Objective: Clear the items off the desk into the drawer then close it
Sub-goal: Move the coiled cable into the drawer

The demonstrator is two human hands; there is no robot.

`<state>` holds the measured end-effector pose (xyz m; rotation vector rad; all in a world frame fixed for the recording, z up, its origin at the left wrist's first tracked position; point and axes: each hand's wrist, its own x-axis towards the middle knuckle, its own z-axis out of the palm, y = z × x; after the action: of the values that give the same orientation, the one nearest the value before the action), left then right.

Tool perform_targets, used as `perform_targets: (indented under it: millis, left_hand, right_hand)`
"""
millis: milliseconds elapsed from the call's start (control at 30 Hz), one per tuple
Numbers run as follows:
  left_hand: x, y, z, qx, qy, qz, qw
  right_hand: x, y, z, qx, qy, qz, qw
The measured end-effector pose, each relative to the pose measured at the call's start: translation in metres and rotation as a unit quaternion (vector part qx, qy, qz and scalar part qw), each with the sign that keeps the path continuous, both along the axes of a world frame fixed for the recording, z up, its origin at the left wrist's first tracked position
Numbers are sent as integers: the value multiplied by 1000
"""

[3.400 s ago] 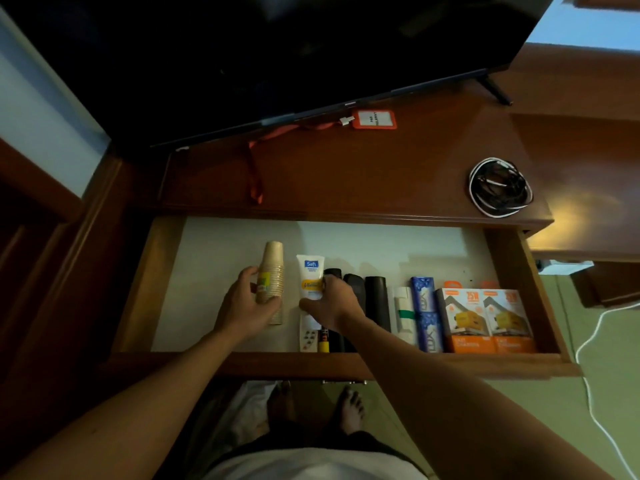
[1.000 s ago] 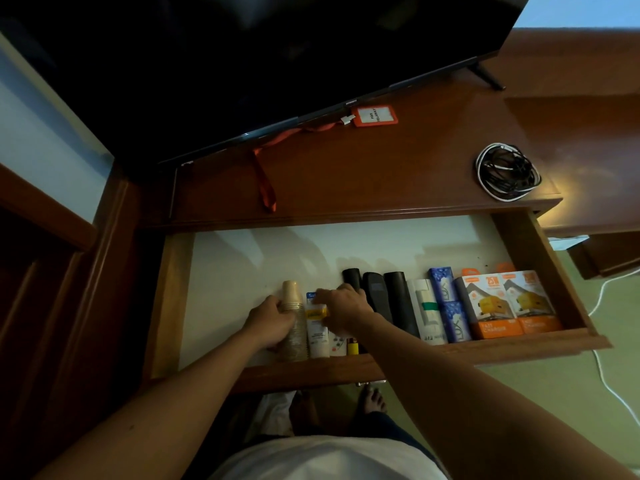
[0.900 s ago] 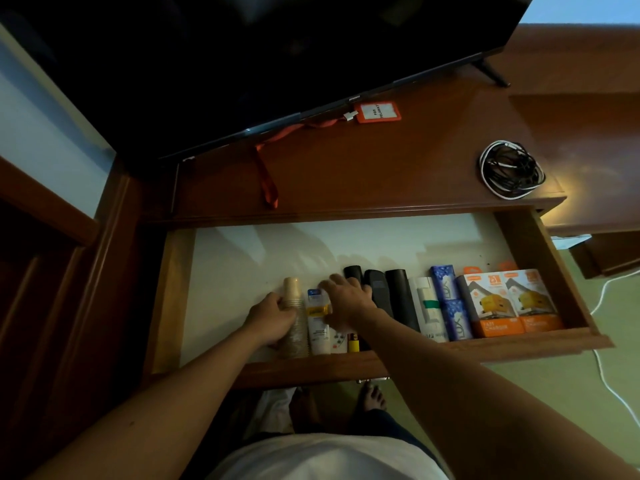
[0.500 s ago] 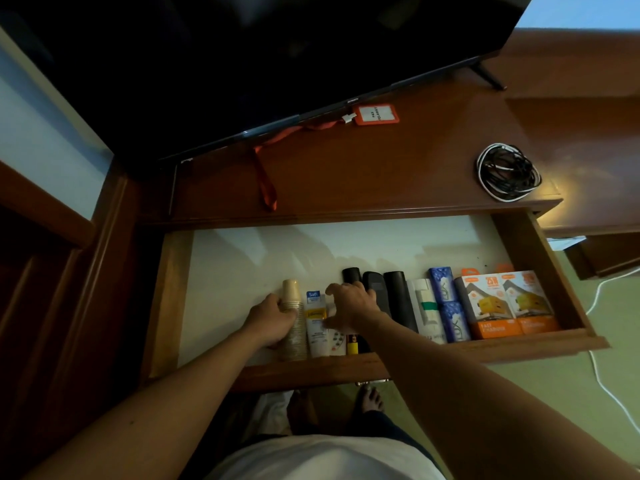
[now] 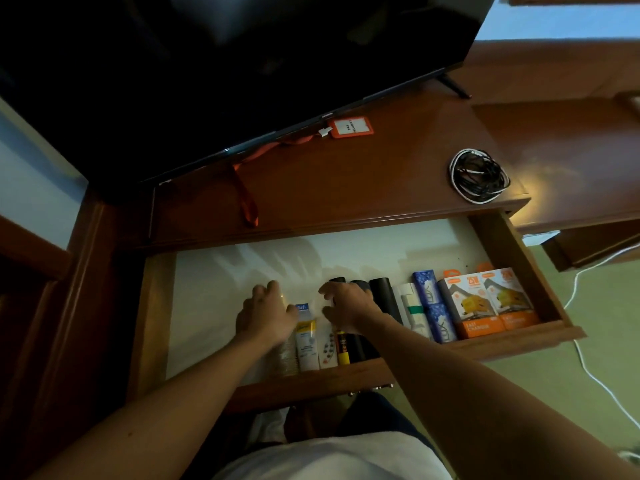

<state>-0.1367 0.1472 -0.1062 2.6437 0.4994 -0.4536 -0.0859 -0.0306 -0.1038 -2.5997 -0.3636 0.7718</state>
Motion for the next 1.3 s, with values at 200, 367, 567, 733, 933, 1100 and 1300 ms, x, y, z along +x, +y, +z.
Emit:
perform_targets:
  millis: [200,367,567,733,933,1100,1300]
  left_hand:
    - [59,-38,38,-7,-142,-120,982]
    - [123,-80,57,-18,-213,-178,960]
    - [193,-125,52,50,-156,-195,967]
    - [235,-159,43,68,-128,-185,972]
    - [251,-166,22,103,-128,-164,973]
    - [247,-164,14,123,-159,-158,967]
    - [247,-162,13,122,-168,-150,967]
  right_hand:
    - [38,-30,29,60,-83,-105,989]
    - [80,-82,47,131,-169,-230,950]
    - [146,-155,63,136,-290,-332,887]
    - [198,-206,74,60,-315,-416,851]
    - [246,-248,69,12,-239,-476,846]
    - [268,-262,66,-51,-166,-425,888]
    - [279,-267,67,-81,-132,-415,896]
